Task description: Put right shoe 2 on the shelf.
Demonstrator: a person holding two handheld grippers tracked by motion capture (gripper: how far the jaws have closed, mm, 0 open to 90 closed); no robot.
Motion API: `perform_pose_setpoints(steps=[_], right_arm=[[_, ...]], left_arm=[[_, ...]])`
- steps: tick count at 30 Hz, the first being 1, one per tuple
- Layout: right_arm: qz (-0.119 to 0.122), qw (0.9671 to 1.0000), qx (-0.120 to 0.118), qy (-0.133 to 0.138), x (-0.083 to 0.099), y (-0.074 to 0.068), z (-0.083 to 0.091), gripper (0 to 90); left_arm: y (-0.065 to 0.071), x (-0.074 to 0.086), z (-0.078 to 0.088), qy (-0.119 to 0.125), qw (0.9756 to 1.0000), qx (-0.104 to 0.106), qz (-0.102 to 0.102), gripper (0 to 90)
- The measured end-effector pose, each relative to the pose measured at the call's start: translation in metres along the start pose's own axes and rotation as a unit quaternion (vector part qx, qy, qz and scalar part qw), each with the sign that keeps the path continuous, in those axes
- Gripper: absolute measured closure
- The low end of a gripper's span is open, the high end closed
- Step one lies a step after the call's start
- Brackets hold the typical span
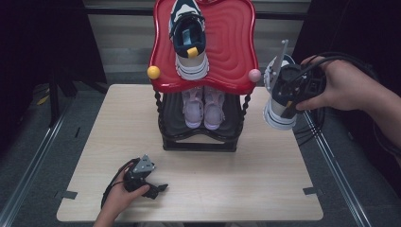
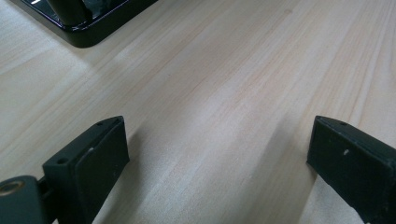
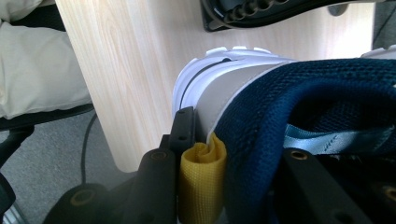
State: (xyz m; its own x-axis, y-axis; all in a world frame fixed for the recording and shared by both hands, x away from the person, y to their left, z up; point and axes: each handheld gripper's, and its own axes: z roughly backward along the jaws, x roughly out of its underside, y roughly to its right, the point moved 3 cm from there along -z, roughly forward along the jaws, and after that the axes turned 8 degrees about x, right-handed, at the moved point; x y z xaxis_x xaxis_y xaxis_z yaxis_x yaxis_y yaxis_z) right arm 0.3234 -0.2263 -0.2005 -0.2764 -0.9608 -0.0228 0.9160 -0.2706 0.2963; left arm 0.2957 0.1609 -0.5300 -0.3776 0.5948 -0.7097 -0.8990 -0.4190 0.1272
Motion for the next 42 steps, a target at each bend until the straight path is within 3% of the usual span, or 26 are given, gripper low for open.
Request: perform_pose_setpoints(steps=[7, 17, 33, 42], right_arm=[[0.005, 0.9999, 0.007, -0.01, -0.008, 0.012, 0.027, 68.5], [-0.005, 0.9996, 0.027, -0.002, -0.015, 0.034, 0.061, 68.5], [0.005, 0.998, 0.062, 0.01, -0.048, 0.044, 0.093, 68.2], [0.017, 0.9967, 0.078, 0.016, -0.071, 0.045, 0.096, 67.8]], left_arm=[[0.0, 0.0, 0.0, 0.0, 1.0, 0.0, 0.0, 4.8], [0.0, 0.0, 0.0, -0.001, 1.0, 0.0, 0.0, 4.8], [0.0, 0.0, 0.0, -0.001, 1.0, 0.0, 0.0, 4.8], [0.0, 0.0, 0.0, -0.001, 1.0, 0.0, 0.0, 4.7]])
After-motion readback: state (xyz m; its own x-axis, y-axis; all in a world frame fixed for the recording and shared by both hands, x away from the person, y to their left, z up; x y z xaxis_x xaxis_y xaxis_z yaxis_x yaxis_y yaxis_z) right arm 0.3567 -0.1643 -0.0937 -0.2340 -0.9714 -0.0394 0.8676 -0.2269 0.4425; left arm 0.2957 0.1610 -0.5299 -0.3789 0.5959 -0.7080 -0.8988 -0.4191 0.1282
